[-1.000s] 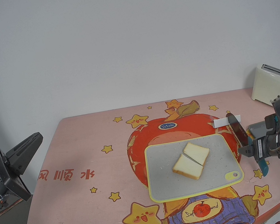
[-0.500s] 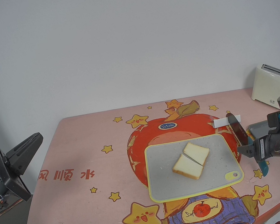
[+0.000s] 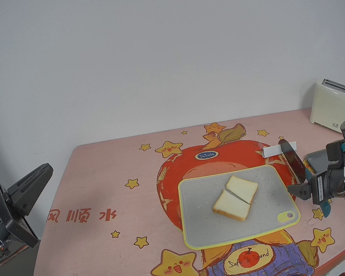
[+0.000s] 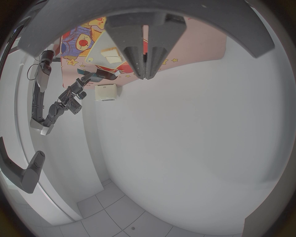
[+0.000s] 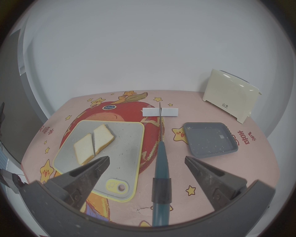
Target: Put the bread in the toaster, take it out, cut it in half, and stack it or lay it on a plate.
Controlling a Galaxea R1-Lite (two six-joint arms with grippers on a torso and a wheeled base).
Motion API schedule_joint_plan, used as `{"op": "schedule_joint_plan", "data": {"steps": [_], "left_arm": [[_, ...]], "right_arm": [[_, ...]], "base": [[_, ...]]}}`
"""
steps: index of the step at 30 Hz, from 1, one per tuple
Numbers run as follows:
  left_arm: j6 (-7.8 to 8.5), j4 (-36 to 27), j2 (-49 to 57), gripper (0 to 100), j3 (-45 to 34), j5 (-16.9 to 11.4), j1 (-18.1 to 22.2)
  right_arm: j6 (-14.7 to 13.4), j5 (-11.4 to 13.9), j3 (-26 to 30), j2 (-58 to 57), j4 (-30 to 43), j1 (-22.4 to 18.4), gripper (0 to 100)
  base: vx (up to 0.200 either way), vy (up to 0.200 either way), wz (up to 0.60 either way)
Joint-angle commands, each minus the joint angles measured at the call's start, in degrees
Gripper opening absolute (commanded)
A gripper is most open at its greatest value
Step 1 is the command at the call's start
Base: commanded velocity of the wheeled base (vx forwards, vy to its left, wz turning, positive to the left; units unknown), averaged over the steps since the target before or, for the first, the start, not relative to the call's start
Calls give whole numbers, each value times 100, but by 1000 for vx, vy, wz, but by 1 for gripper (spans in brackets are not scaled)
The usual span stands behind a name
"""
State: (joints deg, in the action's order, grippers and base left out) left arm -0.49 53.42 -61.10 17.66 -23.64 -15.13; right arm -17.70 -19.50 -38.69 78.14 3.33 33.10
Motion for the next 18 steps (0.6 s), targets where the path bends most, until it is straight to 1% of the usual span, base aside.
{"op": "schedule_joint_plan", "data": {"steps": [1, 10, 12, 14, 16, 18], "left_arm": [[5, 2, 2, 0, 0, -1, 1], [5, 2, -7, 0, 0, -1, 1], [14, 2, -7, 0, 0, -62, 10], [93, -7, -7, 0, -9, -176, 1], [189, 2, -16, 0, -70, -203, 1], [207, 2, -16, 0, -88, -203, 1]], "right_arm": [[3, -1, -15, 26, 1, 74, 100], [-14, -1, -33, 43, -8, 250, 100], [-14, -1, -33, 43, -8, 276, 100], [-23, 8, -33, 52, -16, 294, 100], [-32, 8, -33, 61, -16, 408, 100], [-76, 8, -33, 61, -16, 470, 100]], "base": [[0, 0, 0], [0, 0, 0], [0, 0, 0], [0, 0, 0], [0, 0, 0], [0, 0, 0]]}}
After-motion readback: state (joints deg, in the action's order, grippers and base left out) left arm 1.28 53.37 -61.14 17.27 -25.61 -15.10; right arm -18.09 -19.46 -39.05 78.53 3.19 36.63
